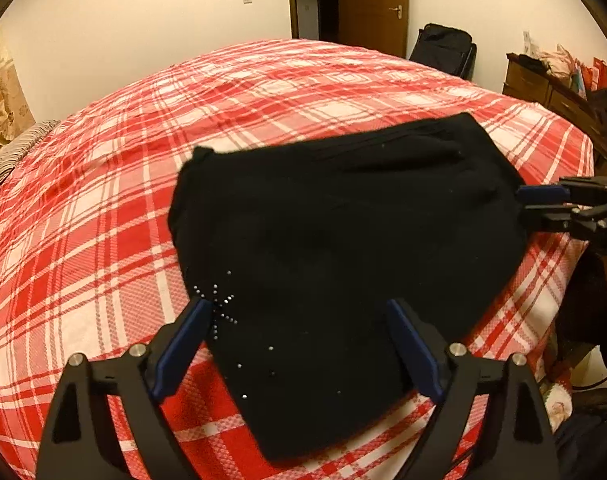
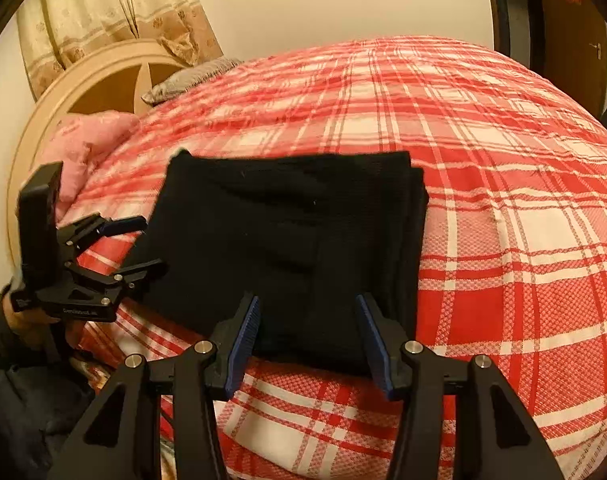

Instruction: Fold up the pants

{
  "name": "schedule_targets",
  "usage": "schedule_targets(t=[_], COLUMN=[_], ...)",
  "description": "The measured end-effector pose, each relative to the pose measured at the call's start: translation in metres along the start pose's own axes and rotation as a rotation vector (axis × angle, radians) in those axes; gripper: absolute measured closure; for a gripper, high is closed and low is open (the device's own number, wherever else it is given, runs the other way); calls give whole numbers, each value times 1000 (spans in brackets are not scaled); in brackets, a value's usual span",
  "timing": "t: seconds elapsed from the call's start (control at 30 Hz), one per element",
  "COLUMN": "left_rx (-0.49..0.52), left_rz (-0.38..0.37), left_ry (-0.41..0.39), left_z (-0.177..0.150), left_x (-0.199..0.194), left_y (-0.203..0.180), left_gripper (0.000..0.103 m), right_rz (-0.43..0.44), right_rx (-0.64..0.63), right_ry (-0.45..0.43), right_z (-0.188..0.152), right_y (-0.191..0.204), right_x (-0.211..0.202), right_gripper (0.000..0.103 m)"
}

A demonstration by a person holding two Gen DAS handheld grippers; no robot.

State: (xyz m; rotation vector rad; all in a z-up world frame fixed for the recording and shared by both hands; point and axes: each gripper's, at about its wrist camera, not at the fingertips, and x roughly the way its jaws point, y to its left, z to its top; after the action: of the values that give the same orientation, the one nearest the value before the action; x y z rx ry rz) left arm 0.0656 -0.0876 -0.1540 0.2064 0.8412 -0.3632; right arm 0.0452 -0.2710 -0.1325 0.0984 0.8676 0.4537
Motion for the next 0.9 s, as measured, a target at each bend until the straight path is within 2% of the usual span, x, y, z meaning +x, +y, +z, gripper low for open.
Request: schedule_targets(t=[0.13,0.33,0.53,0.63,0.7,0.9], left_rx=[-42,-80,-97,-107,-120,-172], left_rz=[16,62,73,69,65,49], left_ry=[-30,-38,-34,-32,-31,-31], left_z=[10,21,24,23,23,20], left_x=[-7,0,11,16,20,26], left_y=[18,36,41,43,44,47], left_gripper=[11,11,11,11,8,2], right_rz=[63,13,-2,-3,-27,5], right_rx=[88,200,286,290,296,337], right_ry=[-64,-105,-62,-40,-40,-48], right_z=[9,23,29,28,28,23], right_y=[-9,-32,-49,-50,-52,-61], right_x=[-14,-10,10,20,24,27], right_gripper=[51,51,51,51,51,51])
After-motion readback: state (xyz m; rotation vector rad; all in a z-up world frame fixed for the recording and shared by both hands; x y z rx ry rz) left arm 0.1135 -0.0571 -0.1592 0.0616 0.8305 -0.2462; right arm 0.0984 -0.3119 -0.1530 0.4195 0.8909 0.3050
